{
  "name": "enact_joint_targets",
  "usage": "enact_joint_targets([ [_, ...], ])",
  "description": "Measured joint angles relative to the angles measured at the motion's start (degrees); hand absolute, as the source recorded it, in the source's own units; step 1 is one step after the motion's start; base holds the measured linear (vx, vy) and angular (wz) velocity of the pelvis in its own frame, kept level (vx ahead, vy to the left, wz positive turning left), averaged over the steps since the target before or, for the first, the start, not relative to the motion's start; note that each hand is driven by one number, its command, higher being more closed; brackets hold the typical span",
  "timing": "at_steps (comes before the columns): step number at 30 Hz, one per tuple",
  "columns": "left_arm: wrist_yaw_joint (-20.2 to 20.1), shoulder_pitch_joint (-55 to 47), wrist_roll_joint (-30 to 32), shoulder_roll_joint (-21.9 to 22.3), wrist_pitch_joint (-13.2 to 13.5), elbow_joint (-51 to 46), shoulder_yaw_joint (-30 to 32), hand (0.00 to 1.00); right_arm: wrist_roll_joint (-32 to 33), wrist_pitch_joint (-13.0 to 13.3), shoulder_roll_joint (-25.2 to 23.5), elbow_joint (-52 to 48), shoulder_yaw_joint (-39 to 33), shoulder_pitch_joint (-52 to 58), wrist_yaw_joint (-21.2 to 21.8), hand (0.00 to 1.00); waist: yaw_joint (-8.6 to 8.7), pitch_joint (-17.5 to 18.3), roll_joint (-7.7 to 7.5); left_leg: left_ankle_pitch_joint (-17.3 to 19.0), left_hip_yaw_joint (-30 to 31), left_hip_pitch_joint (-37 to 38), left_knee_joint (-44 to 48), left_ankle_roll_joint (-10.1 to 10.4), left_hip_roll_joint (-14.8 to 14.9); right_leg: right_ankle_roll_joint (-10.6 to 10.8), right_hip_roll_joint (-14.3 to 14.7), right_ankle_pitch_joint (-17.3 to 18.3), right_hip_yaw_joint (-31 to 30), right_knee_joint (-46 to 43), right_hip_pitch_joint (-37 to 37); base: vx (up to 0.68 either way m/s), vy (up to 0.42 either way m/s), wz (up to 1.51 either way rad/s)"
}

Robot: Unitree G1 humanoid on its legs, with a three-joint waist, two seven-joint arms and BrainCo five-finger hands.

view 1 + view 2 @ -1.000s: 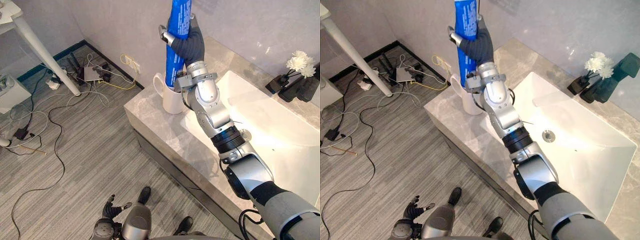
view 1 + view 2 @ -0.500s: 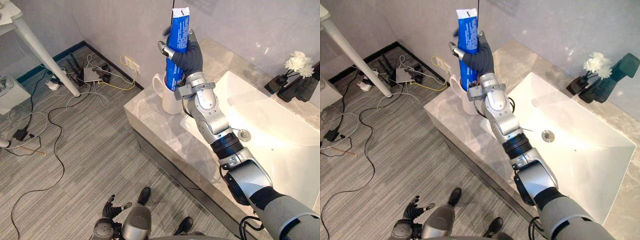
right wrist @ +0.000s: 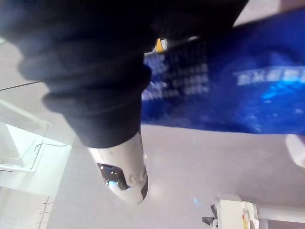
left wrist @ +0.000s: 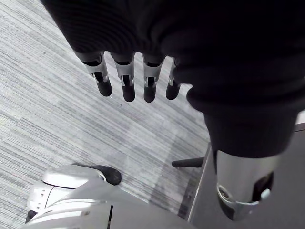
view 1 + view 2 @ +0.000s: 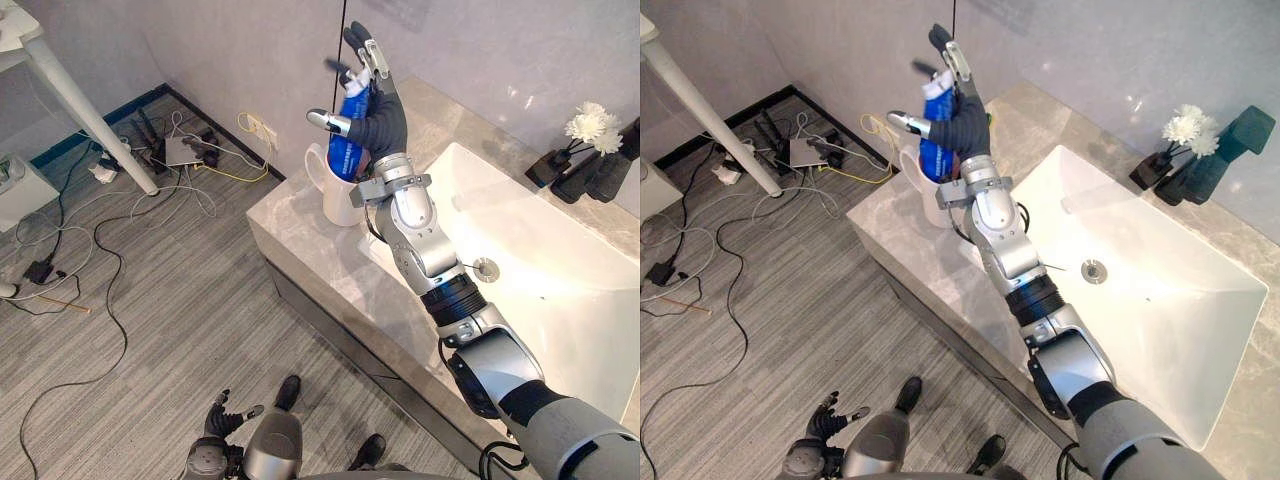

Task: Organize washtable

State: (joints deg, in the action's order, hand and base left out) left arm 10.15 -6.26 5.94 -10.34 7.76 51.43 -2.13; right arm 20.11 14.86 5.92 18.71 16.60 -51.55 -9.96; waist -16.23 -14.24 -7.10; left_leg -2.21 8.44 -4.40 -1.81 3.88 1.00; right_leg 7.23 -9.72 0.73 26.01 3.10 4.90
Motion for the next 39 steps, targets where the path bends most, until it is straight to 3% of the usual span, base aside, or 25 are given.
enact_joint_targets([
  [13, -0.01, -0.90, -0.01, -1.09, 0.01, -0.06, -0.05, 0.00, -0.01, 0.00, -1.06, -1.32, -0.01, 2.52, -0.04, 0.00, 1.34, 1.21, -1.67, 0.00, -0.44, 0.19, -0.08, 0.00, 0.00, 0.00, -0.06, -0.01, -0.71, 0.00, -0.07, 0.00, 0.000, 0.00],
  [22, 0.02, -1.48, 0.41, -1.08, -0.05, 0.39, -0.07, 0.00, -0.49, 0.08, -1.08, -5.30, 0.00, 4.43, -0.05, 0.00, 1.81, 3.04, -1.65, 0.00, -0.66, 0.43, -0.10, 0.00, -0.02, 0.00, -0.10, -0.01, -0.92, 0.01, 0.00, 0.00, 0.000, 0.00],
  [24, 0.02, -1.75, 0.48, -1.13, -0.05, 0.67, -0.05, 0.00, -0.51, 0.19, -1.09, -8.82, 0.02, 5.35, -0.01, 0.00, 2.81, 3.40, -1.66, 0.00, -0.74, 0.81, -0.11, 0.00, 0.00, 0.00, -0.11, -0.01, -1.03, 0.00, 0.33, 0.00, 0.000, 0.00],
  [33, 0.01, -1.81, 1.43, -1.21, -0.09, 2.58, -0.02, 0.00, -0.48, 2.62, 0.38, -22.26, -0.20, 9.08, 0.26, 0.00, 3.87, 5.33, -1.57, 0.03, -2.54, 2.24, -0.97, -0.01, 0.11, 0.07, -0.31, -0.18, -2.75, -0.03, -0.09, -0.02, 0.005, -0.11],
  [39, -0.02, -2.11, 1.45, -1.37, -0.09, 2.79, 0.14, 0.00, -0.48, 4.57, 6.14, -32.35, -4.30, 9.67, 1.45, 0.00, 6.22, 5.77, -1.49, 0.05, -4.04, 2.85, -1.32, -0.01, 0.15, 0.14, -0.40, -0.28, -4.08, 0.02, -0.24, 0.01, 0.006, -0.09],
])
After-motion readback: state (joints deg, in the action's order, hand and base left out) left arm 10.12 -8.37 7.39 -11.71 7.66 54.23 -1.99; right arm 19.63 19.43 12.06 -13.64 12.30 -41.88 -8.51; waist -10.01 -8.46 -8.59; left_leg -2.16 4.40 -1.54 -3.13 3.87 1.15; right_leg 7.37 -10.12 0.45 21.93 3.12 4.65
